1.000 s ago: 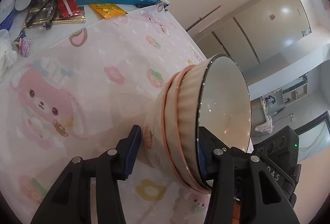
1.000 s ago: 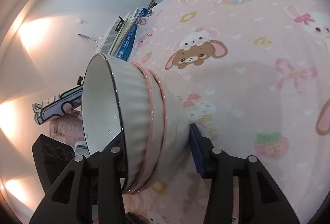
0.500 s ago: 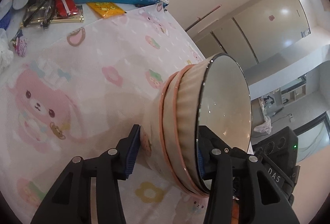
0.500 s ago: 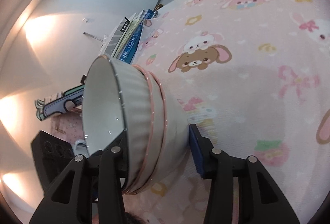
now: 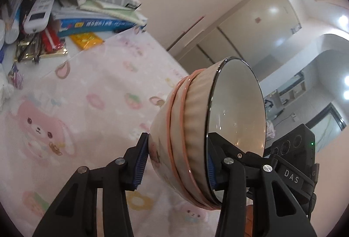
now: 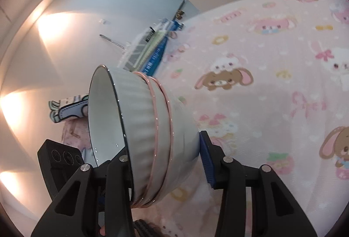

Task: Organize plates and bowls
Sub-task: 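Lift and carry the stacked bowls with both tools toward the plate stack, then lower the stacked bowls onto the cartoon-rim plates with both tools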

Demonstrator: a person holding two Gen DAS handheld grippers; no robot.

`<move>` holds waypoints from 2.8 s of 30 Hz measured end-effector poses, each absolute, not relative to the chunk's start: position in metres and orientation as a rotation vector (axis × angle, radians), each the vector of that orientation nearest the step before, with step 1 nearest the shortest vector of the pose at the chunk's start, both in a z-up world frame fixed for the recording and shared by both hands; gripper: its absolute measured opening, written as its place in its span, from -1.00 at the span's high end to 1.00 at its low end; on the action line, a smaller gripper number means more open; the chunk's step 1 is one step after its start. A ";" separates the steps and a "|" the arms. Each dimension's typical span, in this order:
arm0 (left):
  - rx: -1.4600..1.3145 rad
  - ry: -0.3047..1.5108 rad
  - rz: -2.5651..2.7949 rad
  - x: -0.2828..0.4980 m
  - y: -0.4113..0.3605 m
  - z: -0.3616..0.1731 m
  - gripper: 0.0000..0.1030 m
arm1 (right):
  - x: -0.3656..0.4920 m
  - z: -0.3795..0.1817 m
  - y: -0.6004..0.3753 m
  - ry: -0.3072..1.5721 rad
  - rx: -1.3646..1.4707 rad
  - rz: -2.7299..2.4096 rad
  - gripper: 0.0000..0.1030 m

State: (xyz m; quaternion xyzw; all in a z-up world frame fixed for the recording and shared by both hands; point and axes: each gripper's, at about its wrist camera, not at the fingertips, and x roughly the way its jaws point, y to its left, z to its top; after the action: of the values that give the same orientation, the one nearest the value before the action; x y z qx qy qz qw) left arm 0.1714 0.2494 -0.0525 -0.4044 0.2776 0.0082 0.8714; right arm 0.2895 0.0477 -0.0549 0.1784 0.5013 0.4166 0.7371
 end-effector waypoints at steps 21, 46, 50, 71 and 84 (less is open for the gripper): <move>-0.694 0.592 0.039 0.138 0.175 0.048 0.06 | 0.254 0.024 -0.018 1.109 0.488 0.931 0.21; -0.588 0.724 -0.244 0.153 -0.027 0.051 0.06 | 0.214 0.039 -0.232 1.035 0.553 0.673 0.21; -0.574 0.767 -0.268 0.154 -0.053 0.041 0.06 | 0.210 0.031 -0.253 1.058 0.547 0.620 0.21; -0.534 0.922 -0.253 0.170 -0.089 -0.011 0.06 | 0.213 -0.038 -0.296 1.188 0.610 0.563 0.19; -0.536 0.960 -0.265 0.179 -0.098 -0.029 0.06 | 0.215 -0.055 -0.305 1.218 0.610 0.533 0.19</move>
State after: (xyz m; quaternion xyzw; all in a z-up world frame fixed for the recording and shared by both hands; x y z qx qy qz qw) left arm 0.1787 -0.0978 -0.0293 -0.2540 0.4549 -0.1258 0.8442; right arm 0.2152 -0.3052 -0.0548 0.2784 0.5560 0.2435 0.7444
